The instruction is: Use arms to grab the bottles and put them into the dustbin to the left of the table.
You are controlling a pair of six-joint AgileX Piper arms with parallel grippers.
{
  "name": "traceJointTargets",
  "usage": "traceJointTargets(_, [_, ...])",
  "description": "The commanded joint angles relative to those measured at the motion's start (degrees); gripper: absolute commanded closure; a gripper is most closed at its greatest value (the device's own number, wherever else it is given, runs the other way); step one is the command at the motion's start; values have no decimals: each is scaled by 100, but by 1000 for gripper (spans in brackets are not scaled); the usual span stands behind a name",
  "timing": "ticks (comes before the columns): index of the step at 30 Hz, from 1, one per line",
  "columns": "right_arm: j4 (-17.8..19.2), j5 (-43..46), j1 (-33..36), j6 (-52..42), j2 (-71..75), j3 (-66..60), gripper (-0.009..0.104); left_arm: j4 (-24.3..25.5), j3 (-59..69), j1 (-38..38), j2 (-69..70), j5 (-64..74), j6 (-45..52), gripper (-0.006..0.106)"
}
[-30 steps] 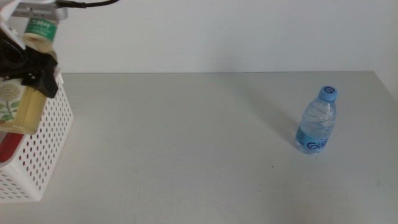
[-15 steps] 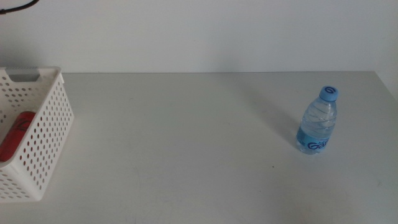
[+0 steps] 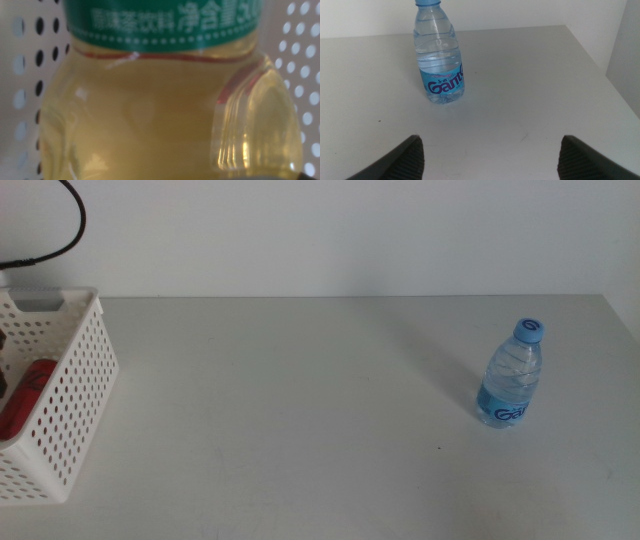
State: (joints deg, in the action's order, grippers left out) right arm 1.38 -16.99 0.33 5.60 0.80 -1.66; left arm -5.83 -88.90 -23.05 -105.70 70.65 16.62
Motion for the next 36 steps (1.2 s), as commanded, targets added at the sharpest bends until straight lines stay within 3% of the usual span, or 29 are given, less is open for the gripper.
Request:
traceJointTargets(1, [69,443,-31,-26,123,59,1,11,-48,86,322,195,29,102])
traceJointTargets(8, [69,443,-31,-26,123,59,1,76,216,86,283,190,221,91])
traceJointTargets(13, [69,443,-31,-26,123,59,1,55,216,86,271,44,302,67])
traceJointTargets(14, [69,443,-31,-26,123,59,1,55,216,86,271,-61,285,22])
traceJointTargets(16, [69,443,-31,-26,123,59,1,10,209,86,271,-90,291,9])
traceJointTargets(25, [69,443,-31,-26,123,59,1,-484,77,325,511,-227,243,8])
traceJointTargets(36, [69,443,-31,-26,123,59,1,-482,82,1504,1651,-883,282,24])
